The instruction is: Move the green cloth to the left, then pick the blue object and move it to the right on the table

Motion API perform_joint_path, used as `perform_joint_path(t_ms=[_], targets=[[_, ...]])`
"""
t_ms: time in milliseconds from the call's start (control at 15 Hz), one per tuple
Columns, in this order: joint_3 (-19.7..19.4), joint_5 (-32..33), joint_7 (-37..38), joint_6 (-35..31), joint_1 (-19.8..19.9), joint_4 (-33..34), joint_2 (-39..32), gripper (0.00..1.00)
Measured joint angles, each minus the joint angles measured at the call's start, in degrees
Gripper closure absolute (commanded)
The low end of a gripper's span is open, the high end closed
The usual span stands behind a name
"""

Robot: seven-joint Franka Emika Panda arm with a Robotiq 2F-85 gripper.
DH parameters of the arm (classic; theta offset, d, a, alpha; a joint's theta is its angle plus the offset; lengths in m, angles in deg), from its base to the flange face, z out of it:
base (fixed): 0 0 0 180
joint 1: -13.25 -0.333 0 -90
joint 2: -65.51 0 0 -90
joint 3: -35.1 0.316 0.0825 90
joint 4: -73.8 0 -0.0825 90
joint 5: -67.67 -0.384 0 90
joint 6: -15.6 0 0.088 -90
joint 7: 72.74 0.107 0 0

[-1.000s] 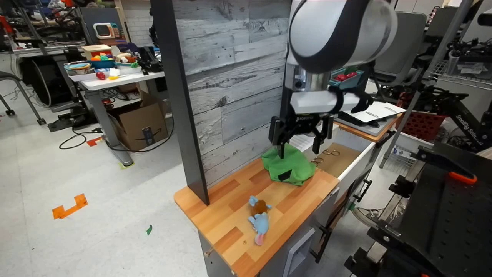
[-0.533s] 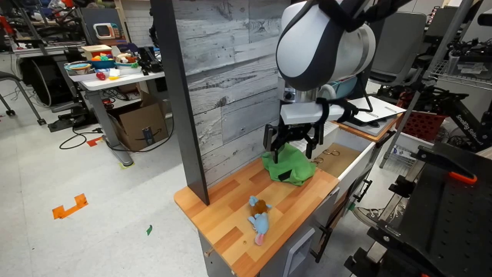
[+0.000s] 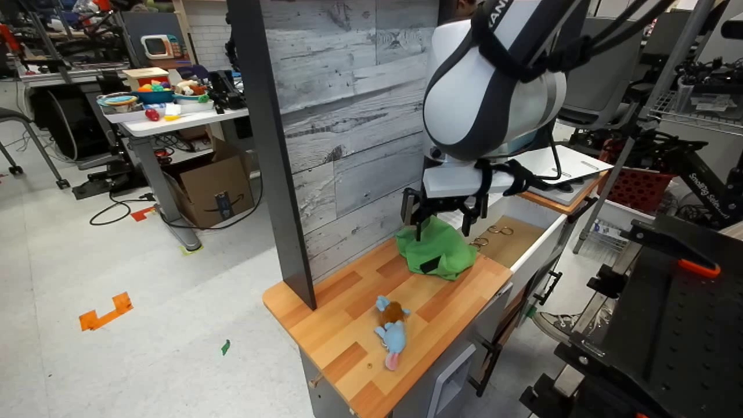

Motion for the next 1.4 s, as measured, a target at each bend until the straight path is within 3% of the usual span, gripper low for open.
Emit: perform_joint_path(t_ms=[733, 1400], targets=[[-3.7, -0.1, 4.6, -0.5, 0.0, 8.5, -10.0, 0.00], [-1.4, 0.0, 0.7, -0.6, -1.2, 13.0, -14.5, 0.00]])
